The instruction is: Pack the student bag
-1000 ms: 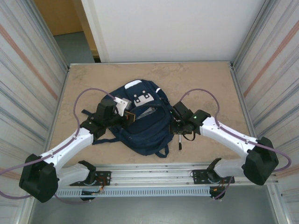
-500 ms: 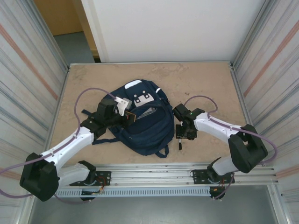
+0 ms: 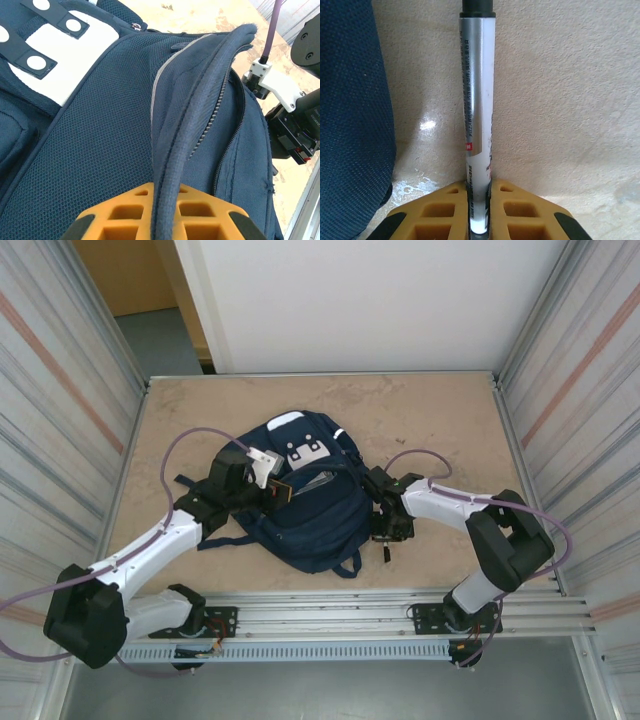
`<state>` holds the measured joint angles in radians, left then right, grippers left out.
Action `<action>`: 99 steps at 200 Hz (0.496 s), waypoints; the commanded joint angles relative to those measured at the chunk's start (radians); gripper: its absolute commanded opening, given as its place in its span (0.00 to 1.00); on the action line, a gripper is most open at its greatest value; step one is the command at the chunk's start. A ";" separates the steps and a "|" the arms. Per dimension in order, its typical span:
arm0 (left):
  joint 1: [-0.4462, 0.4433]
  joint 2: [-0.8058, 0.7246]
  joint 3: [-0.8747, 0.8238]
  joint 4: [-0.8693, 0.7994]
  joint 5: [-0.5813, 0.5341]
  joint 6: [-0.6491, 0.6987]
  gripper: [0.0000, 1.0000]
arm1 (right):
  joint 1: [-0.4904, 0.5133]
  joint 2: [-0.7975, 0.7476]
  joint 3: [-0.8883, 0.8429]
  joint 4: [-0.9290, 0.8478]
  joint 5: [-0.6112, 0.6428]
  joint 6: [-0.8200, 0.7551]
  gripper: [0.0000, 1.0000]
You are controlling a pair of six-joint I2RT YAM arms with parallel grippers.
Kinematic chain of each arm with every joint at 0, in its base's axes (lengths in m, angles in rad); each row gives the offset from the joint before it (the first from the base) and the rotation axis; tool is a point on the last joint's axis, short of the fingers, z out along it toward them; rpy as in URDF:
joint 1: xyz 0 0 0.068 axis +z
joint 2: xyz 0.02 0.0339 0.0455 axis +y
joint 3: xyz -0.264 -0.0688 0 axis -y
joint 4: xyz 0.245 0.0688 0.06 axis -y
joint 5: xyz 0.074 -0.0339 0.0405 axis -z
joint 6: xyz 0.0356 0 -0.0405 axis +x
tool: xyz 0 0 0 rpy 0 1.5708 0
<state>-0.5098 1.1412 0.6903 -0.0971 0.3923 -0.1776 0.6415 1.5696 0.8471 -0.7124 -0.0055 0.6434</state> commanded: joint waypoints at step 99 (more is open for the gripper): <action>0.005 -0.060 0.030 0.038 0.069 -0.021 0.02 | 0.244 -0.106 0.365 -0.098 0.009 -0.047 0.16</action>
<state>-0.5095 1.1305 0.6949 -0.0994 0.4118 -0.1848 0.8524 1.4231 1.1450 -0.8349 -0.0010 0.6319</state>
